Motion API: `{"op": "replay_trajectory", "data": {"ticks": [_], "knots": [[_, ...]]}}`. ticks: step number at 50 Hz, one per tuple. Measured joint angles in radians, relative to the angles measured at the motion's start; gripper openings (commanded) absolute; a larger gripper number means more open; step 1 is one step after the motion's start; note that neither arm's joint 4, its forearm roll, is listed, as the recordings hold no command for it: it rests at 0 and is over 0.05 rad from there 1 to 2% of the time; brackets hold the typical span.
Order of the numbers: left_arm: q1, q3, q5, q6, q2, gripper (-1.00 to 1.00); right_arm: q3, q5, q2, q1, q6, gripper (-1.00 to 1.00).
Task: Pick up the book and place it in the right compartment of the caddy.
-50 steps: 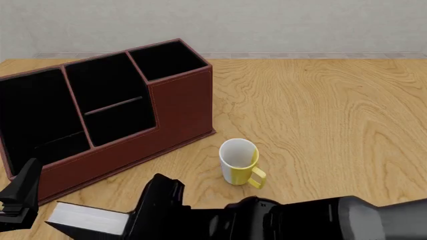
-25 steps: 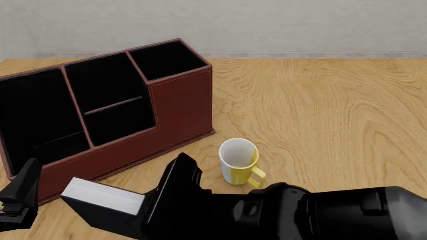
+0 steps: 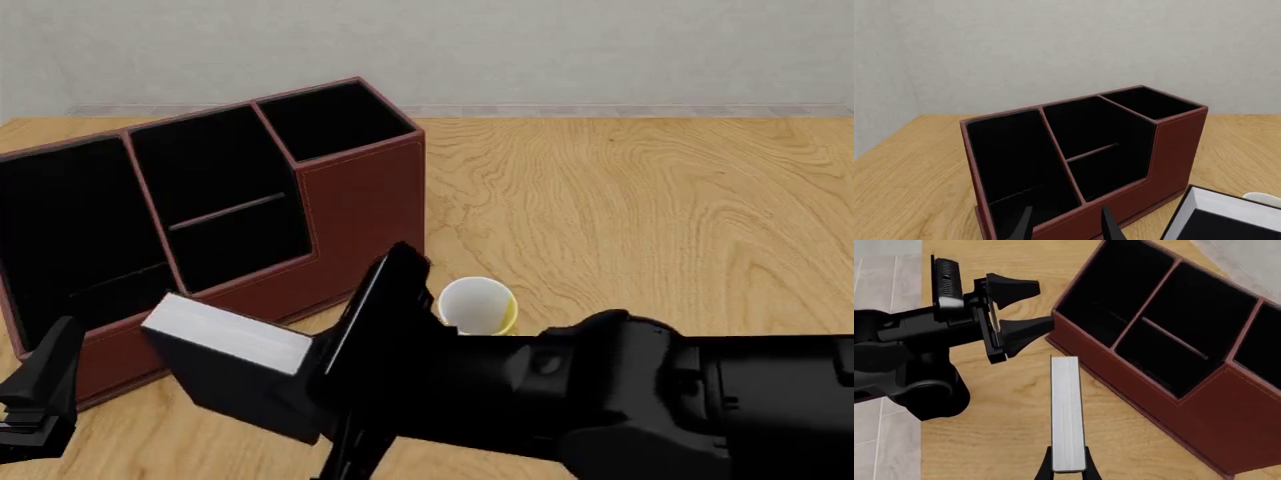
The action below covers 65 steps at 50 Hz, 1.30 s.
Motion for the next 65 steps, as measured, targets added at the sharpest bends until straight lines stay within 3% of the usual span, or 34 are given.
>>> {"op": "replay_trajectory", "data": {"ticks": [23, 65], "knots": [[0.0, 0.0, 0.0, 0.0, 0.0, 1.0, -0.095, 0.188, -0.096, -0.048, -0.001, -1.0], [0.0, 0.0, 0.0, 0.0, 0.0, 1.0, -0.252, 0.413, -0.189, -0.063, 0.001, -1.0]]}}
